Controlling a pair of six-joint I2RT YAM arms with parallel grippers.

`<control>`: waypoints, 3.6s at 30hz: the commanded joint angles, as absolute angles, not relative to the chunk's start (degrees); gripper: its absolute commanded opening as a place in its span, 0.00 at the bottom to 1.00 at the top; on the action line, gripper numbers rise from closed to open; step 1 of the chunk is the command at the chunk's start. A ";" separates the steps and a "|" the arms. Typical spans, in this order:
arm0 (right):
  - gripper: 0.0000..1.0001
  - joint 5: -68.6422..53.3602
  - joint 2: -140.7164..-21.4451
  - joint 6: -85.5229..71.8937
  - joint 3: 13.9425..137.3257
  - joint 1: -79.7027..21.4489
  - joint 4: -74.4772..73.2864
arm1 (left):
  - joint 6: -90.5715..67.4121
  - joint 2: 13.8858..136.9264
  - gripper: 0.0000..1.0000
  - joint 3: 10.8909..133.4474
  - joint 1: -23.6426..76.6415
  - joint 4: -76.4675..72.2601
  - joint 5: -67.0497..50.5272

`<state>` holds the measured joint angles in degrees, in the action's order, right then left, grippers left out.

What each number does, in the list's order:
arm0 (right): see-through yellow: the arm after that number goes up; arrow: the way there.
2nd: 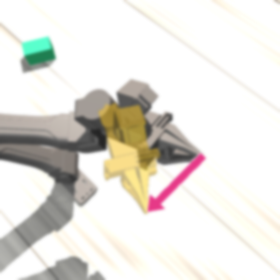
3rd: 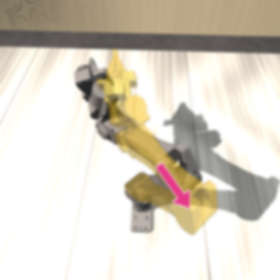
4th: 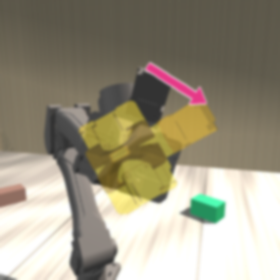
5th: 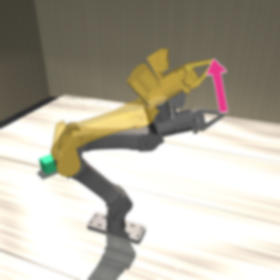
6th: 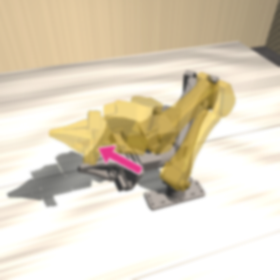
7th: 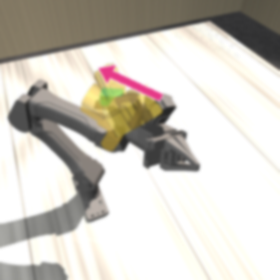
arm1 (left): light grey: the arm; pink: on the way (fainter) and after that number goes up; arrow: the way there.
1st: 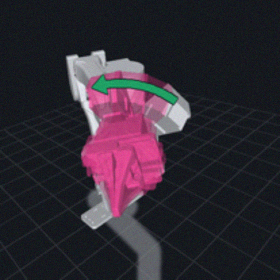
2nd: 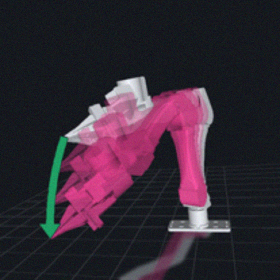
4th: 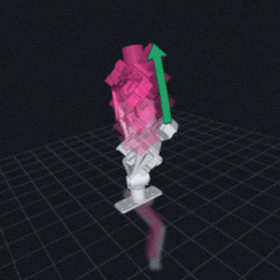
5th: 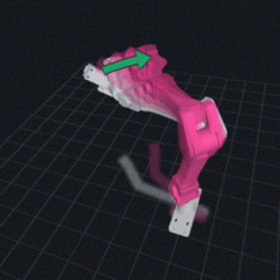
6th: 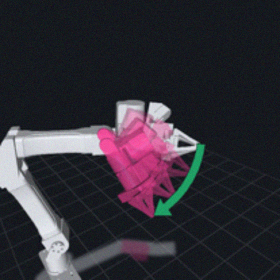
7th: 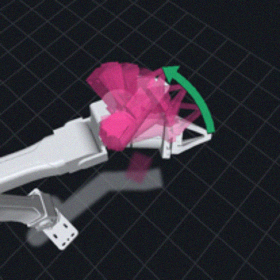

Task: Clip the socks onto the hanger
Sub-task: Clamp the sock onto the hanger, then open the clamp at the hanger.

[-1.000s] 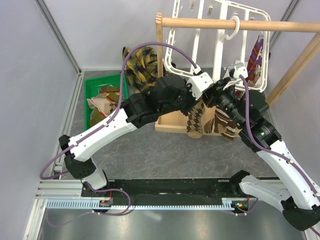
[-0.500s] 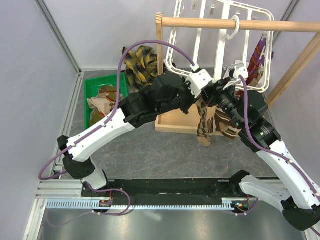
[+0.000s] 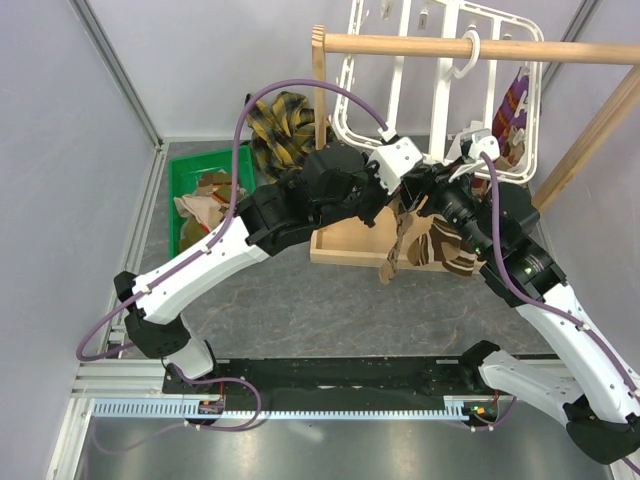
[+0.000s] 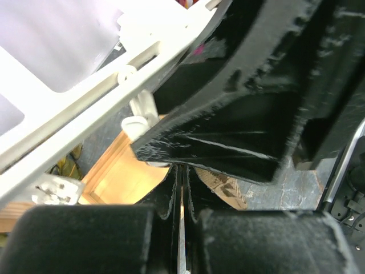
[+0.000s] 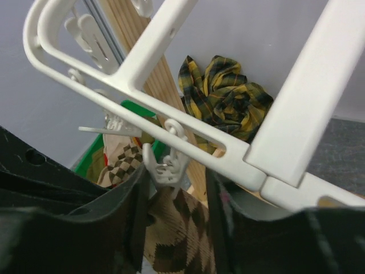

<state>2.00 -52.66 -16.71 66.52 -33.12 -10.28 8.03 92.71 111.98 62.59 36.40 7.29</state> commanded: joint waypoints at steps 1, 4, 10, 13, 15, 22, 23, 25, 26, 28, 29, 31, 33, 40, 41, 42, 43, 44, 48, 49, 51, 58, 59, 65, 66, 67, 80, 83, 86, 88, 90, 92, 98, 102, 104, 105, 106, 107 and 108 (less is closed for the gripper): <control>0.54 1.23 -52.03 -17.31 68.47 -33.40 -12.92 | 8.79 91.23 0.02 114.34 62.40 33.05 8.09; 0.61 1.32 -51.51 -17.84 68.90 -33.40 -13.01 | 8.70 91.14 0.02 114.34 62.40 32.96 8.09; 0.73 1.76 -50.10 -18.54 69.70 -33.40 -13.10 | 8.26 90.18 0.02 114.08 62.40 32.78 8.26; 0.78 1.67 -49.49 -18.81 70.05 -33.31 -13.18 | 7.91 88.43 0.15 112.51 62.40 31.91 8.09; 0.80 1.15 -49.22 -18.98 70.14 -33.40 -13.10 | 7.65 87.28 0.27 110.22 62.40 30.41 8.35; 0.85 0.09 -47.99 -19.07 70.93 -33.31 -13.97 | 7.12 79.64 0.59 101.09 62.23 24.88 8.79; 0.86 -1.39 -47.81 -18.99 70.93 -33.31 -14.15 | 7.12 78.50 0.61 98.20 62.14 23.92 9.05; 0.87 -1.58 -47.38 -18.90 71.10 -33.40 -14.50 | 7.12 75.07 0.67 94.50 62.05 19.71 9.31; 0.88 -1.50 -47.20 -18.90 71.10 -33.40 -14.59 | 7.29 74.01 0.69 90.39 62.14 18.03 9.40; 0.89 -1.32 -46.50 -18.46 70.84 -33.40 -15.03 | 7.56 70.50 0.73 85.98 62.14 11.73 9.49; 0.89 -1.14 -46.23 -18.02 70.75 -33.31 -15.12 | 8.17 69.62 0.74 81.69 62.14 9.51 10.10; 0.90 -0.53 -45.44 -17.49 70.23 -33.40 -15.20 | 9.57 66.98 0.77 77.28 62.05 1.55 11.16; 0.91 -0.35 -44.92 -16.79 69.88 -33.40 -15.21 | 10.54 65.92 0.78 71.82 61.88 -4.28 13.26; 0.93 1.67 -43.59 -15.91 68.64 -33.40 -15.21 | 13.53 67.06 0.78 64.34 61.52 -25.38 19.06; 0.94 1.67 -43.51 -15.91 68.73 -33.40 -15.21 | 13.88 67.84 0.78 63.12 61.35 -29.92 19.42; 0.94 1.58 -43.33 -15.73 68.56 -33.40 -15.12 | 13.89 68.37 0.78 62.50 61.09 -31.97 19.60; 0.94 1.50 -43.16 -15.47 68.38 -33.40 -15.12 | 13.97 68.64 0.78 62.14 60.39 -33.73 19.34; 0.94 1.58 -42.98 -15.29 68.29 -33.40 -15.12 | 13.89 69.77 0.77 61.44 60.03 -35.66 18.90; 0.95 1.41 -42.63 -15.03 68.29 -33.40 -15.12 | 14.41 73.20 0.75 61.79 58.80 -42.95 17.41; 0.95 1.32 -42.45 -14.86 68.29 -33.40 -15.03 | 14.85 73.73 0.74 61.87 58.36 -43.94 16.79; 0.95 0.79 -42.36 -14.59 68.38 -33.40 -14.94 | 15.20 75.57 0.72 62.40 57.92 -46.39 16.79; 0.95 0.09 -42.10 -14.15 68.90 -33.40 -14.94 | 12.84 78.57 0.64 62.93 55.46 -50.44 16.26; 0.95 0.17 -42.10 -14.06 68.99 -33.40 -14.94 | 12.66 78.66 0.63 62.93 55.37 -50.71 16.09; 0.95 -3.33 -42.71 -13.45 69.34 -33.31 -14.77 | 12.57 79.01 0.53 62.75 55.37 -52.12 14.24; 0.95 -3.77 -42.80 -13.45 69.52 -33.40 -14.77 | 12.57 79.10 0.47 62.75 55.37 -52.12 14.06; 0.95 -4.21 -42.89 -13.45 69.70 -33.31 -14.85 | 12.57 79.01 0.43 62.67 55.37 -52.12 14.06; 0.94 -14.85 -48.86 -11.51 76.20 -33.31 -20.21 | 9.41 79.45 0.02 61.52 55.46 -44.57 9.85; 0.92 -14.85 -50.18 -11.60 77.16 -33.40 -21.61 | 7.30 80.68 0.02 61.79 55.63 -42.19 8.88; 0.91 -14.24 -51.85 -11.16 78.74 -33.31 -23.28 | 5.10 82.26 0.02 62.75 56.25 -39.73 8.09; 0.90 -12.31 -53.08 -10.55 79.80 -33.40 -24.52 | 4.48 83.84 0.02 63.46 57.04 -39.29 8.00; 0.89 -10.56 -53.52 -9.94 80.77 -33.31 -25.49 | 3.87 84.63 0.02 64.42 58.00 -38.94 8.09; 0.88 -7.92 -54.14 -9.93 81.12 -33.40 -25.84 | 3.87 85.60 0.02 65.21 58.62 -38.33 8.35; 0.78 -3.79 -55.72 -9.75 81.39 -33.31 -26.89 | 3.87 84.90 0.02 65.48 59.85 -37.62 9.05; 0.70 -2.20 -56.34 -11.16 81.30 -33.40 -28.65 | 3.60 83.85 0.02 64.86 60.12 -36.74 9.32; 0.67 -1.67 -56.16 -12.21 80.51 -33.40 -29.00 | 3.25 83.58 0.02 64.69 60.12 -36.39 9.23; 0.66 -1.58 -55.90 -12.48 80.25 -33.31 -29.09 | 3.08 83.50 0.02 64.77 60.12 -35.95 9.14; 0.64 -1.58 -55.64 -12.83 79.98 -33.40 -29.09 | 2.90 83.50 0.02 64.78 60.12 -35.60 9.14; 0.64 -1.58 -55.46 -13.27 79.72 -33.40 -29.35 | 2.64 83.50 0.02 64.86 60.20 -35.25 9.23; 0.62 -1.76 -55.37 -13.62 79.63 -33.40 -29.44 | 2.46 83.50 0.02 65.04 60.21 -34.98 9.23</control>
